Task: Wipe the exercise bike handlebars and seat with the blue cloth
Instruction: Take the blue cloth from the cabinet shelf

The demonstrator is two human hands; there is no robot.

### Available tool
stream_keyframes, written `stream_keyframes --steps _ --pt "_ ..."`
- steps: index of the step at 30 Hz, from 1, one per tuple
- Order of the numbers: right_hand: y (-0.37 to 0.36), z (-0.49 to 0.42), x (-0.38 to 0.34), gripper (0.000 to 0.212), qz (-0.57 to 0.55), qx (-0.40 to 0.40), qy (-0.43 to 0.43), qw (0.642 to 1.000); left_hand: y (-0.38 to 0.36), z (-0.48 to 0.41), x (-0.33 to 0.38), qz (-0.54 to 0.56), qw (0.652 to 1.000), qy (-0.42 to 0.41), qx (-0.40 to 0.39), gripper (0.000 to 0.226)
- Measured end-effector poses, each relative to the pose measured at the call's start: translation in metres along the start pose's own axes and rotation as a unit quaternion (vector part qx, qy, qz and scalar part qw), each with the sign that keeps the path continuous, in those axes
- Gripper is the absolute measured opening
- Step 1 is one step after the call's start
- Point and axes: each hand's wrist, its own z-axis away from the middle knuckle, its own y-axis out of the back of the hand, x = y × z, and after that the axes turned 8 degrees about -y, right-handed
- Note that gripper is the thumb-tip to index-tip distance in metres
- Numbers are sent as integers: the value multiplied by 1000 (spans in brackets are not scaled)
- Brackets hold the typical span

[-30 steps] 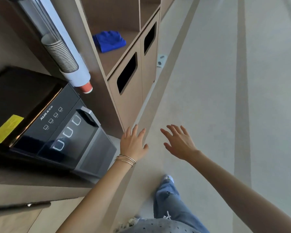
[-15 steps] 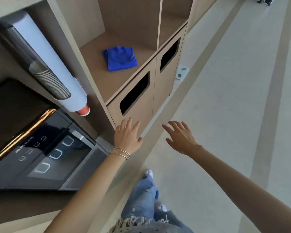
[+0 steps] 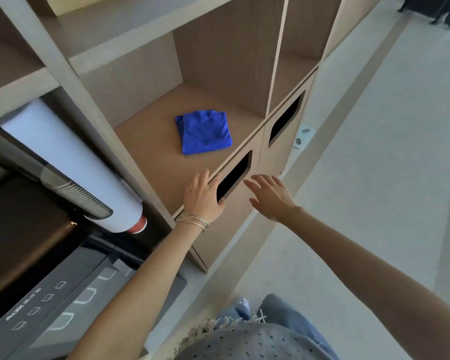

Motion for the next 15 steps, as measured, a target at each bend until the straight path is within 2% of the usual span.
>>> stream_keyframes --steps 5,15 --pt "5 -52 13 50 -1 4 25 1000 -6 -38 -16 11 999 38 -8 66" --pt "16 -136 60 50 32 12 87 996 3 -119 -56 -26 999 40 9 64"
